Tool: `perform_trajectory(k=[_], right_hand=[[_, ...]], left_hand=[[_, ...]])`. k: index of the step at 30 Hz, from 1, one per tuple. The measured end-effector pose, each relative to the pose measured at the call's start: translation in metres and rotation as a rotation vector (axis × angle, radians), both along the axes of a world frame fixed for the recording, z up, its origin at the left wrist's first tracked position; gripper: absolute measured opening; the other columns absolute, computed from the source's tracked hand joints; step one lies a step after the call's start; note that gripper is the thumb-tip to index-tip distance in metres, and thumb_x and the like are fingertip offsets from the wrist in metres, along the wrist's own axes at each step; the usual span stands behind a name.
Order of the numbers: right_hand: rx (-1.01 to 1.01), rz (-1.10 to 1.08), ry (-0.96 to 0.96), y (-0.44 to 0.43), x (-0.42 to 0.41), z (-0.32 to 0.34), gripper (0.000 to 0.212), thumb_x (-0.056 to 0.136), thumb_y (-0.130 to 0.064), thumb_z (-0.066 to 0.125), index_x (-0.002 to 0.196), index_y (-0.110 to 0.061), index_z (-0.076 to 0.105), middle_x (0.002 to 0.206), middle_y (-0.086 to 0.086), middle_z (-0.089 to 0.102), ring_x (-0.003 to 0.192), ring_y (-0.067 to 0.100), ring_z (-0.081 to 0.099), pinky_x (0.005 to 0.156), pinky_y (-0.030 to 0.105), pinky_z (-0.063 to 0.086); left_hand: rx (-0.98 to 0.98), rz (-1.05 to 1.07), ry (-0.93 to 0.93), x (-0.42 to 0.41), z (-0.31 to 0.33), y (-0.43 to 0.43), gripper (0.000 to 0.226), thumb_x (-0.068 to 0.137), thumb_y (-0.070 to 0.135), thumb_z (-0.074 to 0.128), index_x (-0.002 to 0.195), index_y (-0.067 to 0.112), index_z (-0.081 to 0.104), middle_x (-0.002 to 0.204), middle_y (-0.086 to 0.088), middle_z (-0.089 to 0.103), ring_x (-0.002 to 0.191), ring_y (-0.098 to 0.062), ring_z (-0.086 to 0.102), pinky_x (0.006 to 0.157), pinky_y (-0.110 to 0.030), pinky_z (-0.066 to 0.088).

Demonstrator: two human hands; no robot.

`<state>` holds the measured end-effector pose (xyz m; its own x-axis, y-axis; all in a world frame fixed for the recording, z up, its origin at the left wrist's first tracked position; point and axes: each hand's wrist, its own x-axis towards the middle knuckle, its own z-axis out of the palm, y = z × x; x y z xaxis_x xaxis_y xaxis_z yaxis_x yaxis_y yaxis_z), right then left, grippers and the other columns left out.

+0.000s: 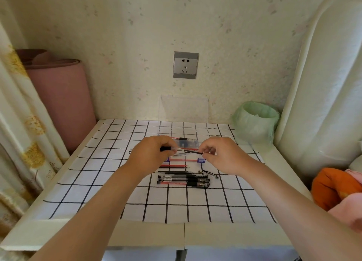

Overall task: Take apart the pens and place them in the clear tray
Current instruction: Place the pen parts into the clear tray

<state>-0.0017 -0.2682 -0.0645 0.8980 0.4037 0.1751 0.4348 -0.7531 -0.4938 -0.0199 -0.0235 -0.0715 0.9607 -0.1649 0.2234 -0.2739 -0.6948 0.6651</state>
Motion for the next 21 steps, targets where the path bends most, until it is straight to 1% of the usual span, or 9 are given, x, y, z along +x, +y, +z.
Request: perform_trajectory(k=[4,6,9,11,13,15,17,19,21], right_hand=[[0.002,-0.003,-0.001,0.001,0.000,0.002,0.018,0.089,-0.015,0.066,0.097,-0.029,0.072,0.087,-0.018,0.061,0.078,-0.001,0.057,0.067,0.008,0.040],[-0.017,0.008,-0.017,0.002,0.000,0.003,0.018,0.089,-0.014,0.066,0.097,-0.028,0.073,0.088,-0.016,0.062,0.078,0.000,0.057,0.069,0.013,0.043],[-0.050,0.040,-0.071,0.005,0.000,0.002,0.019,0.087,-0.013,0.067,0.096,-0.027,0.075,0.088,-0.014,0.063,0.080,0.001,0.058,0.075,0.021,0.048],[-0.032,0.063,-0.097,0.010,-0.001,0.002,0.019,0.085,-0.012,0.069,0.094,-0.027,0.076,0.085,-0.015,0.062,0.079,0.000,0.057,0.074,0.021,0.048],[0.006,0.087,-0.103,0.016,-0.004,0.001,0.017,0.083,-0.013,0.072,0.092,-0.027,0.076,0.081,-0.018,0.060,0.076,-0.005,0.054,0.071,0.014,0.043],[0.035,0.107,-0.107,0.022,-0.006,0.001,0.017,0.081,-0.015,0.076,0.093,-0.027,0.076,0.078,-0.021,0.058,0.075,-0.009,0.054,0.069,0.007,0.039],[0.056,0.100,-0.088,0.024,-0.006,0.000,0.023,0.080,-0.019,0.079,0.100,-0.029,0.074,0.081,-0.022,0.059,0.078,-0.010,0.054,0.070,0.005,0.039],[0.022,0.057,-0.065,0.021,-0.005,0.001,0.030,0.079,-0.027,0.079,0.106,-0.035,0.068,0.088,-0.022,0.060,0.082,-0.010,0.052,0.072,0.008,0.037],[-0.062,0.018,-0.080,0.016,-0.004,0.002,0.024,0.080,-0.033,0.076,0.100,-0.038,0.064,0.092,-0.021,0.061,0.083,-0.013,0.049,0.072,0.014,0.035]], left_hand=[[-0.013,-0.017,0.014,0.001,0.000,0.002,0.016,0.089,0.020,0.068,0.092,0.035,0.072,0.090,0.021,0.070,0.089,0.000,0.064,0.085,-0.030,0.055],[0.043,-0.020,0.019,0.000,0.001,0.003,0.015,0.088,0.022,0.069,0.095,0.035,0.073,0.092,0.021,0.069,0.088,0.000,0.063,0.084,-0.026,0.054],[0.174,-0.048,0.030,-0.004,0.001,0.002,0.019,0.090,0.029,0.066,0.107,0.037,0.071,0.102,0.020,0.068,0.089,0.002,0.060,0.082,-0.019,0.049],[0.234,-0.092,0.036,-0.006,0.000,0.000,0.025,0.092,0.034,0.062,0.117,0.040,0.066,0.108,0.018,0.067,0.089,0.002,0.060,0.080,-0.017,0.048],[0.244,-0.133,0.035,-0.007,-0.001,-0.003,0.029,0.093,0.036,0.060,0.121,0.044,0.061,0.094,0.019,0.066,0.073,0.007,0.057,0.067,-0.012,0.042],[0.247,-0.150,0.030,-0.008,-0.002,-0.007,0.027,0.094,0.036,0.059,0.119,0.045,0.061,0.075,0.023,0.058,0.060,0.009,0.051,0.057,-0.012,0.034],[0.262,-0.141,0.021,-0.008,-0.002,-0.009,0.023,0.094,0.035,0.058,0.115,0.044,0.062,0.075,0.021,0.059,0.058,0.004,0.051,0.055,-0.015,0.034],[0.261,-0.130,0.021,-0.006,-0.004,-0.007,0.020,0.095,0.035,0.056,0.113,0.041,0.062,0.084,0.018,0.066,0.062,0.001,0.054,0.057,-0.017,0.037],[0.270,-0.120,0.034,-0.005,-0.005,-0.005,0.018,0.095,0.035,0.055,0.111,0.041,0.061,0.087,0.016,0.067,0.066,-0.001,0.056,0.059,-0.018,0.040]])
